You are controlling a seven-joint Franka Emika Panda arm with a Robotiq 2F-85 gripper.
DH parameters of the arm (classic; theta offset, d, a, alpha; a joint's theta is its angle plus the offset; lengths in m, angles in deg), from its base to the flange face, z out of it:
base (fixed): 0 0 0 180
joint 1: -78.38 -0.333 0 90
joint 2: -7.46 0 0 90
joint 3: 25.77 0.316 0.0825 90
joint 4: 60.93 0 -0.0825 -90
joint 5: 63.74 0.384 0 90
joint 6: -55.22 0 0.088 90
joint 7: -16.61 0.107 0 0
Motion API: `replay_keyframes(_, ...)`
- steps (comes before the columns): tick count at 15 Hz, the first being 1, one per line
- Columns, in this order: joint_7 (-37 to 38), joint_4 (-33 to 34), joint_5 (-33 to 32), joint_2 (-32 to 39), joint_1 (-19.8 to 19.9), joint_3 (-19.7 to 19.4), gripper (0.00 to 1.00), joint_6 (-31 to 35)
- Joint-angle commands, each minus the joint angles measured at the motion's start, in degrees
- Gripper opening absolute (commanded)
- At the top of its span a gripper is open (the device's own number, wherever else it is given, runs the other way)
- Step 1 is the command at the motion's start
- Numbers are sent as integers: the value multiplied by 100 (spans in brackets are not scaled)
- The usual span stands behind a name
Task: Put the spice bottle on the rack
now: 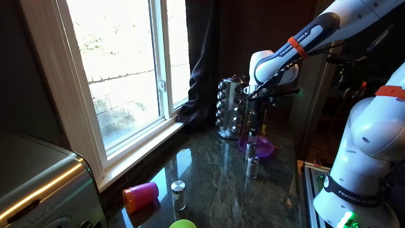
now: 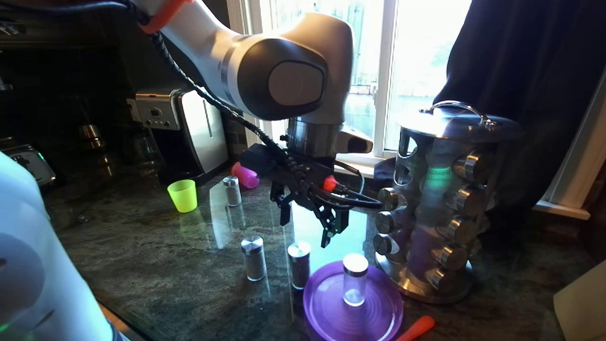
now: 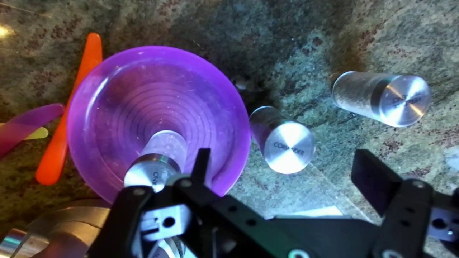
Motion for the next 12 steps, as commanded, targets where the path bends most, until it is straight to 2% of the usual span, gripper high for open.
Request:
replay_keyframes(1, 147, 5, -81, 124, 1, 98, 100, 302)
replay_keyframes(12, 107, 3, -81, 633, -19, 133, 100, 443)
